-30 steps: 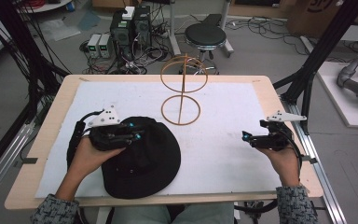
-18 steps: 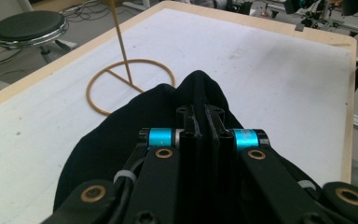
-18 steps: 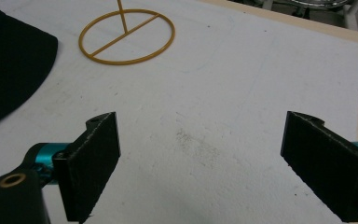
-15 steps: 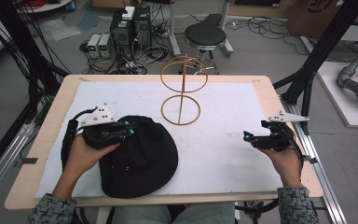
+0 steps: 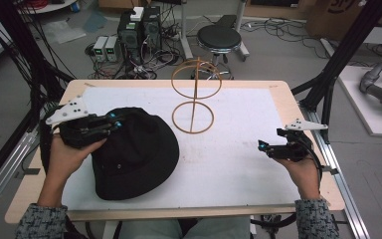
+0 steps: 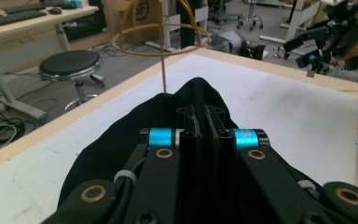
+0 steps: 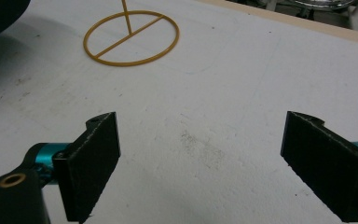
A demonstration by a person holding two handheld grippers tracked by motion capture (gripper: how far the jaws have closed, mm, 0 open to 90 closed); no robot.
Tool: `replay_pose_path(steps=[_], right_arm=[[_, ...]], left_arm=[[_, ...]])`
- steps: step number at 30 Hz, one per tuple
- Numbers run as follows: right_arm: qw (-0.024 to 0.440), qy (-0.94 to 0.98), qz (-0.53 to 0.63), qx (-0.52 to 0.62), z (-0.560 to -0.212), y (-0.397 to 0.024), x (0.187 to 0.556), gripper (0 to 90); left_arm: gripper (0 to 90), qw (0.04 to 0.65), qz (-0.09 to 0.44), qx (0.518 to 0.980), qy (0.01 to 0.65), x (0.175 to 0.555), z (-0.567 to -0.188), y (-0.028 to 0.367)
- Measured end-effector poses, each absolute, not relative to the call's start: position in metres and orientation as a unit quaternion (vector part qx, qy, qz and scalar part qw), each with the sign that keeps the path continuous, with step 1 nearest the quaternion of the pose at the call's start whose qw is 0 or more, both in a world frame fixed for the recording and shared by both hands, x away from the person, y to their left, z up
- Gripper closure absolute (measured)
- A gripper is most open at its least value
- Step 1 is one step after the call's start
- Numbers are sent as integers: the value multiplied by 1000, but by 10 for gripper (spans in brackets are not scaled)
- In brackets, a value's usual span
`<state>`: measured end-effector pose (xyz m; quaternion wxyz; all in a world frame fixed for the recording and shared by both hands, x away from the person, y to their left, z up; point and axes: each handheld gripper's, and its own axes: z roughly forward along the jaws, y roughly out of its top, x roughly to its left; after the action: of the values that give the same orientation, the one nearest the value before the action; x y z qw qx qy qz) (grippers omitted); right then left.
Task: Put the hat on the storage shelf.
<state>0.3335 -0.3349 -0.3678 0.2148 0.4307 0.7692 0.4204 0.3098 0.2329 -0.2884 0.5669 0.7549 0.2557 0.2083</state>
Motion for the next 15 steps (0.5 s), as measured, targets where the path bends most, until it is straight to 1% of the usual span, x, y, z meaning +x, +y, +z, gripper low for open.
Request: replay_pose_path(steps=[9,15], right_arm=[[217,767,424,429,-368,-337,335,115],[214,768,423,430,-368,-336,336,115]], left_arm=[[850,568,223,745,270,324,-269,255],[850,563,247,741,271,330,-246,262]])
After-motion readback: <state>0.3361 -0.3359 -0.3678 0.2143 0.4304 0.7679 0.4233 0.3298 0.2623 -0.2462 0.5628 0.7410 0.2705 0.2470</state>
